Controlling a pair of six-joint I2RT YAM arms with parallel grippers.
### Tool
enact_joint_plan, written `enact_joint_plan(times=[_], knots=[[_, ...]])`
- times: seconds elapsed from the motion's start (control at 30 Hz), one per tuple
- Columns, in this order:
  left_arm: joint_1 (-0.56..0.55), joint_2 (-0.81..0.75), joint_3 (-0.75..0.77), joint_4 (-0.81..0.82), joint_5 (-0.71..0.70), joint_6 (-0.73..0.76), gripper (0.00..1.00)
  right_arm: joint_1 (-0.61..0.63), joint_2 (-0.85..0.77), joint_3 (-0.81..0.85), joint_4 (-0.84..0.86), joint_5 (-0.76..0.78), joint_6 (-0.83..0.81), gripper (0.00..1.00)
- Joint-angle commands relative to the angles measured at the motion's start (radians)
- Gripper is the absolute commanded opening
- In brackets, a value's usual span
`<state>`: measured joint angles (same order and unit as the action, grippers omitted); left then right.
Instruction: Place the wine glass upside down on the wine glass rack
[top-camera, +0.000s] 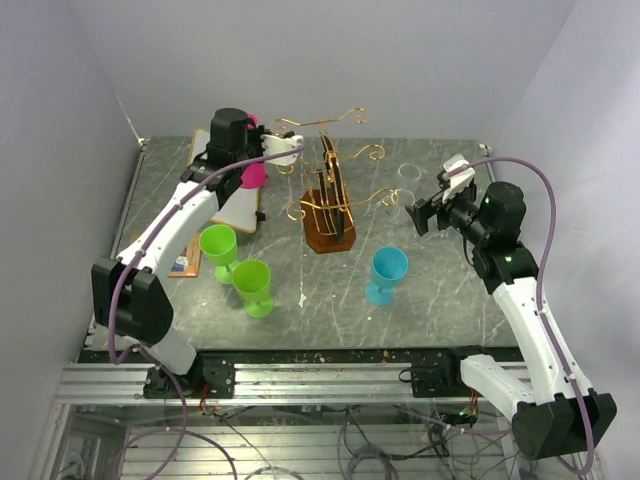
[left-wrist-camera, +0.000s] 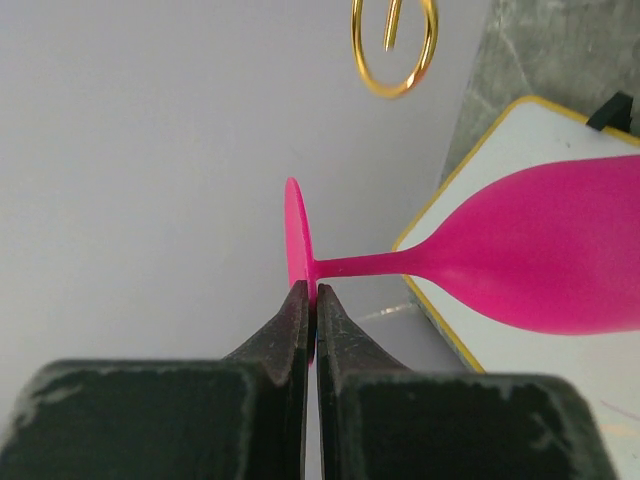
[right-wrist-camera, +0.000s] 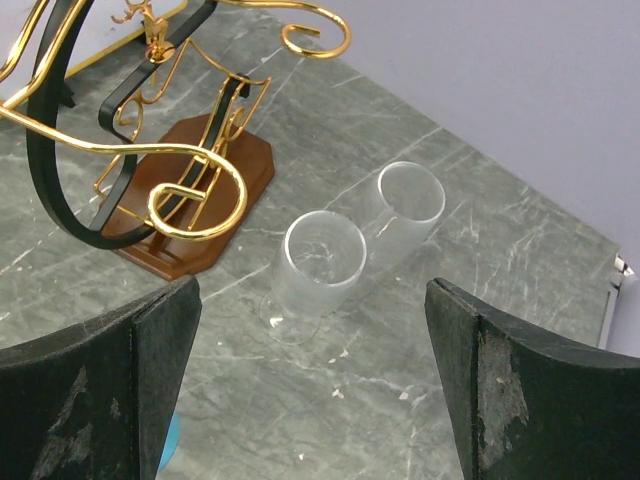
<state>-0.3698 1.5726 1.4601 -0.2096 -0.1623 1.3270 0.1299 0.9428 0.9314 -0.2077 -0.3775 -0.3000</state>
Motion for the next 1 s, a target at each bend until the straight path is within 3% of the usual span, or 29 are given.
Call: enact_joint_plan(times=[0.0, 0.57, 0.97], knots=[[-0.030, 0.042, 0.106, -0.020, 0.101, 0.058, 0.07, -0.009, 0.001, -0.020, 0.032, -0.019, -0.005, 0.94], [-0.114, 0.157, 0.263, -0.128, 0.174, 0.063, 0.07, -0.037, 0.009, -0.046, 0.053, -0.042, -0.004, 0.94], [-0.142, 0.237, 0.334, -0.103, 0.176, 0.013, 0.07, -0.074, 0.006, -0.053, 0.060, -0.065, 0.009, 0.94]])
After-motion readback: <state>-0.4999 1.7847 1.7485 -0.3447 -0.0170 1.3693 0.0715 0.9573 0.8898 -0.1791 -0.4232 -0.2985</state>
